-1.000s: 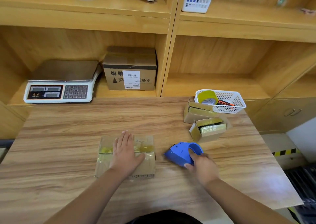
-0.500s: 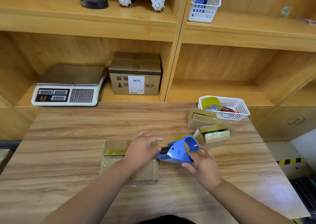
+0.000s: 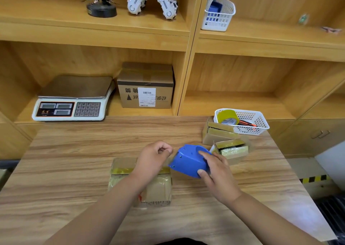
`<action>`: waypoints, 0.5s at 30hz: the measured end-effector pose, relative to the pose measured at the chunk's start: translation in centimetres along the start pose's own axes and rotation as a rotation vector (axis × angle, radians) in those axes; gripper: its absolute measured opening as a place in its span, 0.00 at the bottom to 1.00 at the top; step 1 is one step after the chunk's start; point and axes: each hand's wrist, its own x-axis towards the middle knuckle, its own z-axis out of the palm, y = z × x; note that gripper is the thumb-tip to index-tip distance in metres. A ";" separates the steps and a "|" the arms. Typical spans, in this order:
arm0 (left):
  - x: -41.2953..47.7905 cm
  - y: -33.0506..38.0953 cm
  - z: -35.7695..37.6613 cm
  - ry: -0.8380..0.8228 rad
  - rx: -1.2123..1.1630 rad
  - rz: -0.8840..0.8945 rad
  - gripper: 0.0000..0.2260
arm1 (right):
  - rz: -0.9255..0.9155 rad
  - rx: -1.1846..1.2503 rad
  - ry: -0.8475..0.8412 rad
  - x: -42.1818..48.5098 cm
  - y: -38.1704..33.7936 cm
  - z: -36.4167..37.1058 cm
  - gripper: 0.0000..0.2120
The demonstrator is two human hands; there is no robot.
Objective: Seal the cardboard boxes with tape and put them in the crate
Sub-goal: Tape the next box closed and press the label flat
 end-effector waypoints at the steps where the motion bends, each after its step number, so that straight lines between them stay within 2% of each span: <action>1: 0.1 0.2 0.0 -0.004 -0.053 -0.045 0.11 | 0.007 0.017 0.008 0.2 -0.2 0.1 0.23; 4: 0.5 0.6 -0.2 -0.021 -0.123 -0.145 0.11 | 0.010 0.043 0.008 0.5 -0.8 0.1 0.24; 11: 1.0 1.0 -1.0 -0.050 -0.107 -0.212 0.09 | -0.101 -0.080 -0.089 0.7 0.1 -0.3 0.38; 15: 1.2 1.3 -1.1 -0.088 -0.101 -0.235 0.08 | -0.164 -0.153 -0.058 1.1 0.7 -1.4 0.35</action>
